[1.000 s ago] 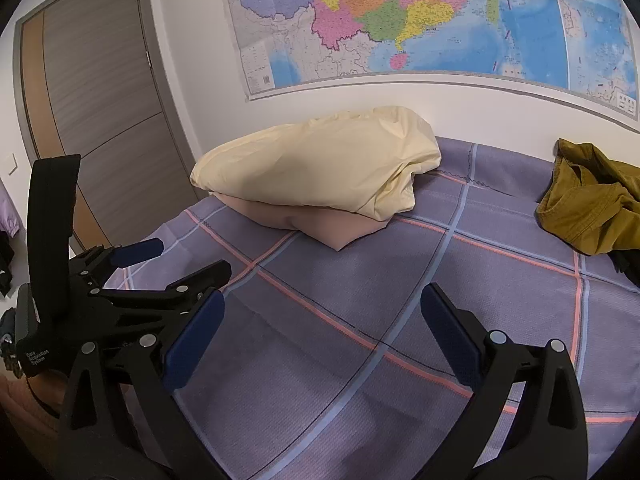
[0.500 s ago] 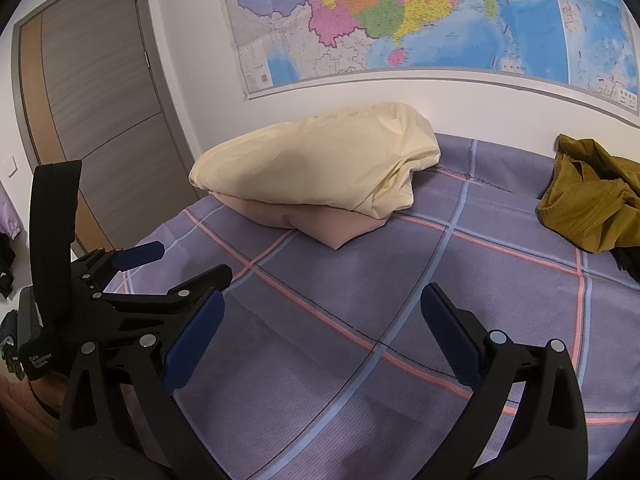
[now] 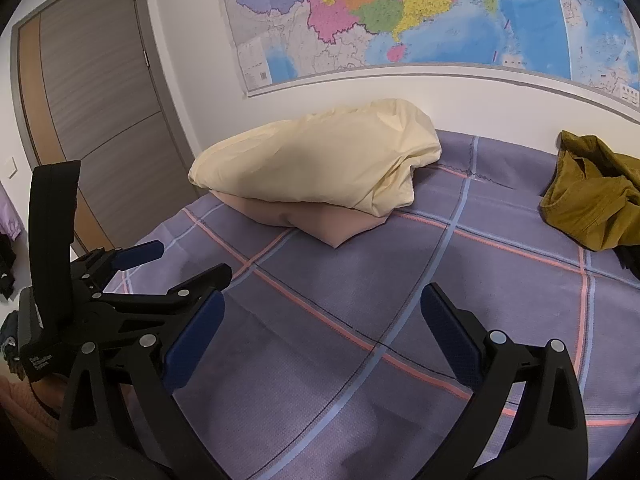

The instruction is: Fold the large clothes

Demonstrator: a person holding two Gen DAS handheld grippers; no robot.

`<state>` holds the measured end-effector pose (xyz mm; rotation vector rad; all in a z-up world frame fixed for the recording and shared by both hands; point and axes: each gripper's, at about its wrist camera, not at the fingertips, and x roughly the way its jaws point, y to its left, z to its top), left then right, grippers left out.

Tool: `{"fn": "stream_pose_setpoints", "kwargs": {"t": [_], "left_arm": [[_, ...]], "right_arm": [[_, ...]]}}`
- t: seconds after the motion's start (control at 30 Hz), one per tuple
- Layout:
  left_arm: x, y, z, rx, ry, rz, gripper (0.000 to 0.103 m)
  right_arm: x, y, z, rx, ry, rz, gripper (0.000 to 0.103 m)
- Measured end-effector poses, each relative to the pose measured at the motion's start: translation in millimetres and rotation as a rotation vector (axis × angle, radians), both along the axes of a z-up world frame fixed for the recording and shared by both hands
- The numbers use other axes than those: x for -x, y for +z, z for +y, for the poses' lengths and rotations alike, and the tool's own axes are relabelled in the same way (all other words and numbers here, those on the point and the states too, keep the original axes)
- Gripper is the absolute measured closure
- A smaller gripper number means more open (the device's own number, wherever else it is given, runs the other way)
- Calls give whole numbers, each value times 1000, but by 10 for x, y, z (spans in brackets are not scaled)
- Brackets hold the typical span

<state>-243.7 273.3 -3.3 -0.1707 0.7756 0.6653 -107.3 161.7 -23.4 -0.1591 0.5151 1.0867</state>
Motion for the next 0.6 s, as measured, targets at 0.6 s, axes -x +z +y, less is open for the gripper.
{"fn": "stream_pose_setpoints", "kwargs": {"t": [0.6], "left_arm": [[-33, -29, 31, 4, -5, 8, 7]], "right_arm": [[-45, -21, 20, 3, -1, 13, 6]]}}
